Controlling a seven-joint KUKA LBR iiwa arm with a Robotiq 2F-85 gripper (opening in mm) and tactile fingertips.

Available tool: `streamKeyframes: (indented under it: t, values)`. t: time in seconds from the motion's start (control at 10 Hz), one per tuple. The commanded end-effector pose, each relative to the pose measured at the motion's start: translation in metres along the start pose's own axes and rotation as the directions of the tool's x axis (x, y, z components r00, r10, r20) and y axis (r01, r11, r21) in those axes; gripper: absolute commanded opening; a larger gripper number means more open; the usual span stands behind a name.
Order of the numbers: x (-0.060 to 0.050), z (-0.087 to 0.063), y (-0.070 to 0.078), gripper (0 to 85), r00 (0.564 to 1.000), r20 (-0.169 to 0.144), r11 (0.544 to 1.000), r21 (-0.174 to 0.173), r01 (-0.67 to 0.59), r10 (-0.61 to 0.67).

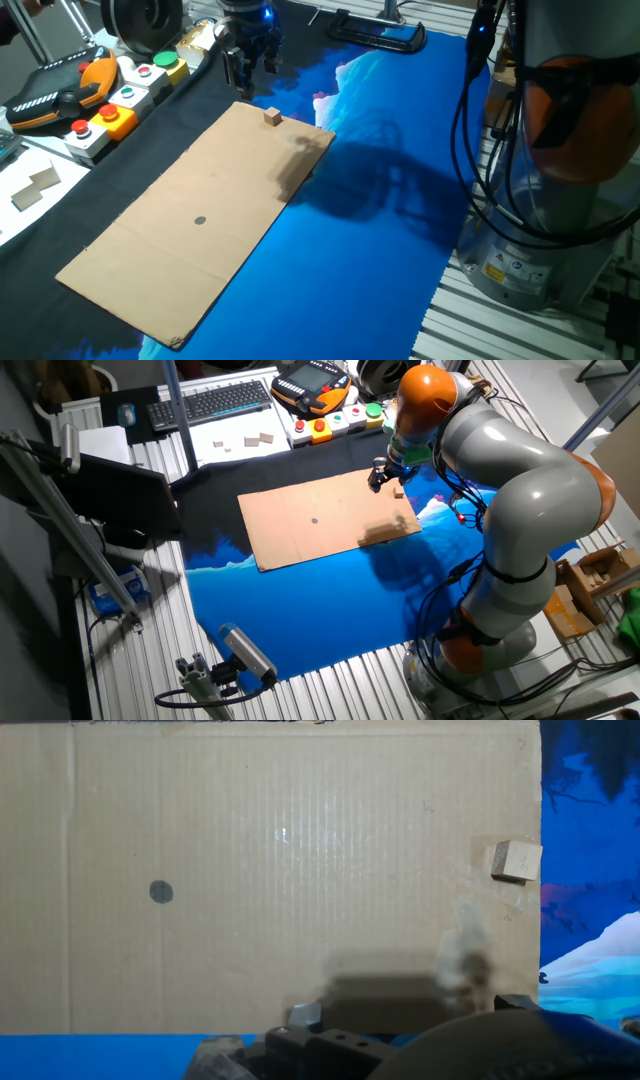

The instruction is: Grab the block and place it at the designated location

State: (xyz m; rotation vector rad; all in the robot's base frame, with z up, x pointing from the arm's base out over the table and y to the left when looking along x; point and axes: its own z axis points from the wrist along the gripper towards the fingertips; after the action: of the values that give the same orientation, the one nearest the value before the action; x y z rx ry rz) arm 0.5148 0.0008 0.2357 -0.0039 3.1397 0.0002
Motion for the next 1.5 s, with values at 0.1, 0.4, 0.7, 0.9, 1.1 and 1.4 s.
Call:
streamKeyframes:
  t: [0.1, 0.4, 0.7, 0.9, 1.1, 1.4]
  values:
    - [0.0, -0.001, 0.0, 0.7, 0.998, -0.037, 0.998, 0.037, 0.043, -0.041]
    - [0.0, -0.002, 0.001, 0.7, 0.998, -0.04, 0.998, 0.04, 0.043, -0.041]
    - [0.0, -0.002, 0.001, 0.7, 0.998, -0.04, 0.998, 0.037, 0.043, -0.041]
    - [0.0, 0.0, -0.001, 0.7, 0.998, -0.04, 0.999, 0.034, 0.043, -0.041]
    - [-0.001, 0.002, -0.002, 0.7, 0.998, -0.04, 0.999, 0.032, 0.043, -0.041]
    - [-0.007, 0.015, -0.009, 0.7, 0.998, -0.035, 0.998, 0.02, 0.053, -0.053]
